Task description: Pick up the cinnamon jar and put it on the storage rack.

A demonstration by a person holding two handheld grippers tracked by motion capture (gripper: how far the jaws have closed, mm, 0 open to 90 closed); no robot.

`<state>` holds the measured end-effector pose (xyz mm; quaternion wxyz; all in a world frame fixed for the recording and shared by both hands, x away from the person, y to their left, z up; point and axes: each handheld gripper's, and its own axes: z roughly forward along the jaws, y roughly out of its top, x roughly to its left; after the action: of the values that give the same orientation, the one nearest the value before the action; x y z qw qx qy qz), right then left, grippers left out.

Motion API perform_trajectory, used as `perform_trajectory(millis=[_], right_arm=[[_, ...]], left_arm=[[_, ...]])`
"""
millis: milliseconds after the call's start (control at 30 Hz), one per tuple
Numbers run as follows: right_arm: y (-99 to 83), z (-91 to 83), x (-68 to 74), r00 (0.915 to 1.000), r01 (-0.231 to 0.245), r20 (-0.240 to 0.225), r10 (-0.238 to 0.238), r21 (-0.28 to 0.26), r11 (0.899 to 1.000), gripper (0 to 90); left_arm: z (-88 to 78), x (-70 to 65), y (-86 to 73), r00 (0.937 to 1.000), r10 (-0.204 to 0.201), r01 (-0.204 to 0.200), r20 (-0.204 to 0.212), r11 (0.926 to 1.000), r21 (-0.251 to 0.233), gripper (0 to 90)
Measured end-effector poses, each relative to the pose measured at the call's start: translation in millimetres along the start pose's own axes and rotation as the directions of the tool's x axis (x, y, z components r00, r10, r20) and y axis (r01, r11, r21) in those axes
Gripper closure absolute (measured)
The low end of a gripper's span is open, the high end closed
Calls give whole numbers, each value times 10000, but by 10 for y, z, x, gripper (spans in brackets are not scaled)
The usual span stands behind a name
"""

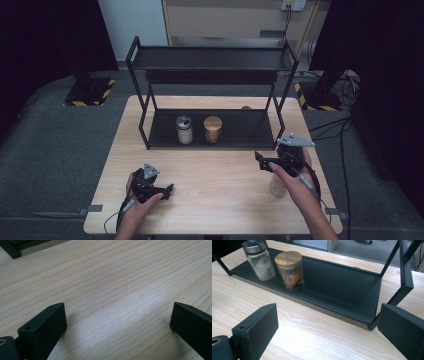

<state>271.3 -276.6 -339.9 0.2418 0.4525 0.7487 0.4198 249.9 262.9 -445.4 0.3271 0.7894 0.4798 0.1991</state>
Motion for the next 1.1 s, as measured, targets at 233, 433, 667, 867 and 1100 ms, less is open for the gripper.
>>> perform_trajectory(millis=[233, 433, 667, 867, 1100], right_arm=[[-48, -45, -6, 10000, -40, 73, 40, 10, 10000, 35], [-104, -90, -28, 9997, -83, 210, 82, 49, 10000, 35], [-192, -136, -76, 9988, -332, 363, 329, 79, 9994, 35], [-276, -171, -117, 9976, -504, 487, 497, 136, 9986, 34], [-358, -211, -127, 9967, -477, 673, 462, 211, 9986, 35]], left_arm=[[0, -1, 0, 10000, 1, -1, -2, 10000, 0, 0], [0, -1, 0, 10000, 0, 0, -2, 10000, -1, 0], [0, -1, -1, 10000, -1, 1, -4, 10000, -4, 0], [0, -2, -1, 10000, -3, 3, -6, 10000, -5, 0], [0, -3, -2, 10000, -8, 8, -11, 10000, -7, 0]])
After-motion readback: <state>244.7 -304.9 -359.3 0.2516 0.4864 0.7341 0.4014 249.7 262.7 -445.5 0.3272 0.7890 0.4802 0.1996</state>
